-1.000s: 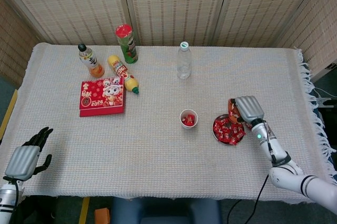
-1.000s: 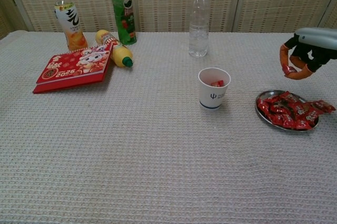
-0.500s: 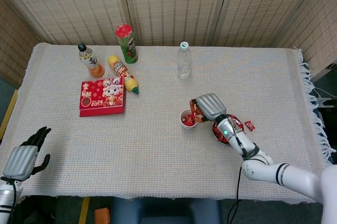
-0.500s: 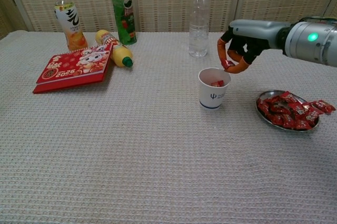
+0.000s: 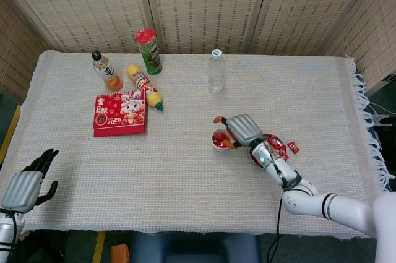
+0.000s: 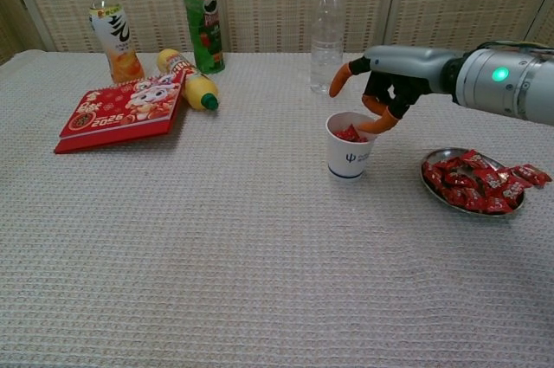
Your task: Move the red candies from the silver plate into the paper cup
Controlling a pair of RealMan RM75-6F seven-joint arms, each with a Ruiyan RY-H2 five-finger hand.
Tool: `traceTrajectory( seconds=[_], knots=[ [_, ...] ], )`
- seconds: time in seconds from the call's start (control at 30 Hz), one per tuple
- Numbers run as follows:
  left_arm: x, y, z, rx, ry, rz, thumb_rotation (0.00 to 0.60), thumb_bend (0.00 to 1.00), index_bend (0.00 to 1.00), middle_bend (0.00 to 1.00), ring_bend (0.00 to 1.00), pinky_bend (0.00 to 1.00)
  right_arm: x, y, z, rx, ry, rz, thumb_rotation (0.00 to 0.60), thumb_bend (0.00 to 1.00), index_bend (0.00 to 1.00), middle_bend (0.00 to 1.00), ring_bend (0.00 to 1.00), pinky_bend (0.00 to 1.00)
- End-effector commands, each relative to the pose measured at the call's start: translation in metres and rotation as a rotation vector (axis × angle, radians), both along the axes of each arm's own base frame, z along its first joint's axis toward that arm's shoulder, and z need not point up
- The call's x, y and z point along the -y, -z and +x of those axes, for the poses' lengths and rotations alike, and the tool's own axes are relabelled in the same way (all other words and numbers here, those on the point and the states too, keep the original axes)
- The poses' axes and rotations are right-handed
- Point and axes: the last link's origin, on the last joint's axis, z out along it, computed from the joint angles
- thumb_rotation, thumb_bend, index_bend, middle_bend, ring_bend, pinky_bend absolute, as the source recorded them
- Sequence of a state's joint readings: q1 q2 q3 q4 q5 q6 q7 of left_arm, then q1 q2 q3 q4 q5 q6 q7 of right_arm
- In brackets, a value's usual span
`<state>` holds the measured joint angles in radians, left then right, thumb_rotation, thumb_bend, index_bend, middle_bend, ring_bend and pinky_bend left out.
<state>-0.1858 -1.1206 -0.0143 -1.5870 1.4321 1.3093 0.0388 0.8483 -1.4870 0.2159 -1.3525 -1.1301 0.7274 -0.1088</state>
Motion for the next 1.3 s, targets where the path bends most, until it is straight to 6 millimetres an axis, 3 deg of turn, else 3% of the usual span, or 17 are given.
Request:
traceTrajectory(
  seconds=[0.03,0.13,0.37,0.5,0.77,0.9,1.3],
  knots=[
    [0.000,0.001,0.001,-0.002,0.002,0.000,0.600,0.48,0.00,0.00,0.14,0.36,-0.001,-0.006,-0.008,0.000,0.012,-0.013,0.600,0.24,0.21,0.79,0.71,1.00],
    [0.001,0.001,0.001,-0.004,0.003,0.002,0.600,0.48,0.00,0.00,0.14,0.36,-0.004,-0.022,-0.031,-0.017,0.041,-0.071,0.600,0.24,0.22,0.79,0.71,1.00],
    [0.000,0.006,0.002,-0.016,0.005,-0.019,0.600,0.48,0.00,0.00,0.14,0.36,-0.021,-0.052,-0.114,-0.174,0.161,-0.136,0.600,0.24,0.25,0.79,0.69,1.00],
    [0.000,0.011,0.004,-0.027,0.013,-0.033,0.600,0.48,0.00,0.00,0.14,0.36,-0.026,-0.058,-0.139,-0.271,0.171,-0.131,0.600,0.24,0.22,0.77,0.67,1.00],
    [-0.002,0.014,0.003,-0.036,0.004,-0.035,0.600,0.48,0.00,0.00,0.14,0.37,-0.041,-0.065,-0.173,-0.378,0.205,-0.085,0.600,0.24,0.21,0.75,0.65,1.00],
    [-0.002,0.013,0.003,-0.036,0.000,-0.031,0.600,0.48,0.00,0.00,0.14,0.37,-0.049,-0.069,-0.183,-0.402,0.208,-0.076,0.600,0.24,0.28,0.75,0.65,1.00],
    [-0.002,0.014,0.003,-0.040,-0.001,-0.033,0.600,0.48,0.00,0.00,0.14,0.36,-0.048,-0.067,-0.191,-0.432,0.211,-0.085,0.600,0.24,0.33,0.75,0.65,1.00]
  ],
)
